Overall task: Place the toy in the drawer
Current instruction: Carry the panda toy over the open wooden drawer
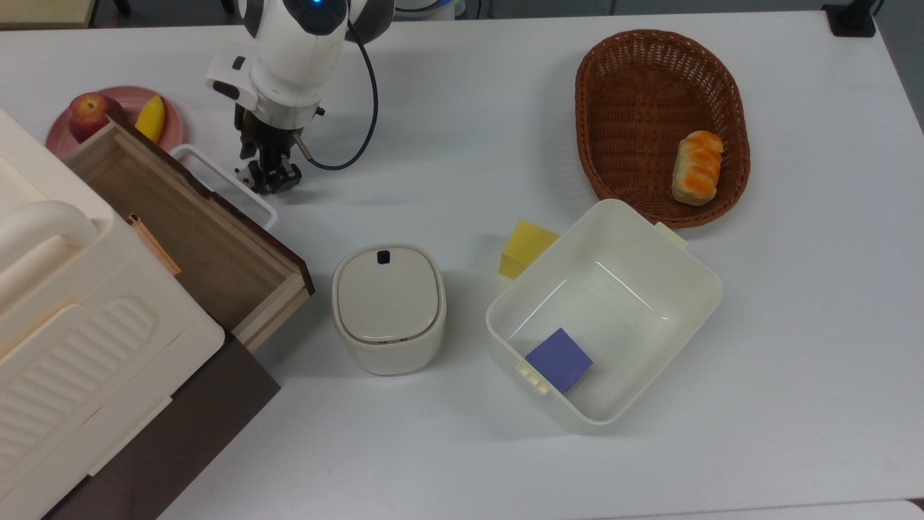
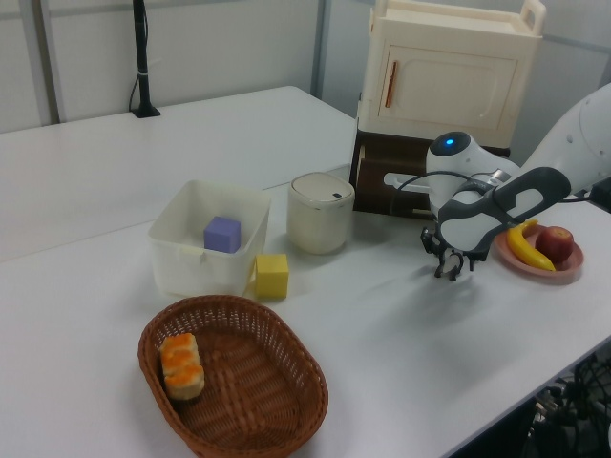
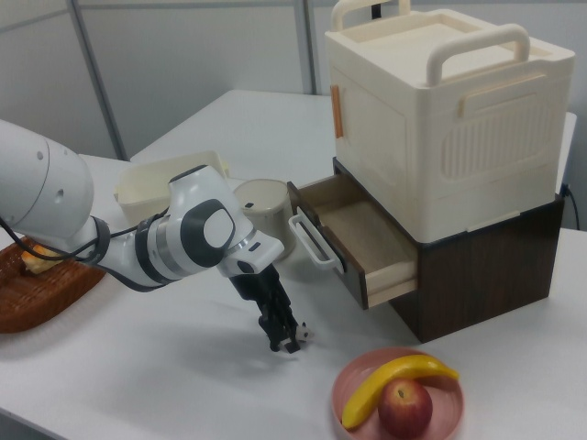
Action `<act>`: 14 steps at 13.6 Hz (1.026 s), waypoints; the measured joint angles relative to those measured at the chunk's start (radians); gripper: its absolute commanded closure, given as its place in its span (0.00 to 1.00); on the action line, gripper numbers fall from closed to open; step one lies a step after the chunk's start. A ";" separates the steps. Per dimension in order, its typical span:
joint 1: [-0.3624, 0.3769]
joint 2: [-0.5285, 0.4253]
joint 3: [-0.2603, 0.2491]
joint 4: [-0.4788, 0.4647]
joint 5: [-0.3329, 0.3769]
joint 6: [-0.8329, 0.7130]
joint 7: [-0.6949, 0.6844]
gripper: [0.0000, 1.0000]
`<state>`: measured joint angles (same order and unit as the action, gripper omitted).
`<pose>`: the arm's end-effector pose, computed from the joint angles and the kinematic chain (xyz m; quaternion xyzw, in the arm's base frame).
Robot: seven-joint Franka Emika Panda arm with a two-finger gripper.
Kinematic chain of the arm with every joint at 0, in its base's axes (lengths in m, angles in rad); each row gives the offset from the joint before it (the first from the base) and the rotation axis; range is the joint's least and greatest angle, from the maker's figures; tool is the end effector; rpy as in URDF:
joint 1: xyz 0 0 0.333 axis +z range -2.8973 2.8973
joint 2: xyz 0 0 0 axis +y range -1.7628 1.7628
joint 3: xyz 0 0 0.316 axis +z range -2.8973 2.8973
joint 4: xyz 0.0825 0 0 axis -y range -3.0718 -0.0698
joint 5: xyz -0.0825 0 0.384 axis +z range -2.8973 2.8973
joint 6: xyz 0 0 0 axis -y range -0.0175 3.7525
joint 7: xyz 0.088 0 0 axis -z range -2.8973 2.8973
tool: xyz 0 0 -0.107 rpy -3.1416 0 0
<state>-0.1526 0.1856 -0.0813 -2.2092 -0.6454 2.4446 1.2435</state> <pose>0.5390 -0.1289 0.3006 0.8604 -0.4606 0.1243 0.1789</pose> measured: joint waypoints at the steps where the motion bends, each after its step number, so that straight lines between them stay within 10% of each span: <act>1: 0.000 0.000 0.000 0.002 -0.003 0.001 0.001 1.00; 6: 0.003 -0.087 0.007 0.045 0.001 0.005 -0.014 1.00; 10: 0.090 -0.234 0.014 0.210 0.256 -0.180 -0.173 1.00; 14: 0.070 -0.188 0.005 0.381 0.294 -0.219 -0.194 1.00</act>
<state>-0.0827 -0.0023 -0.0765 -1.8285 -0.3515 2.2260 1.0493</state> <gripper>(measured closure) 0.595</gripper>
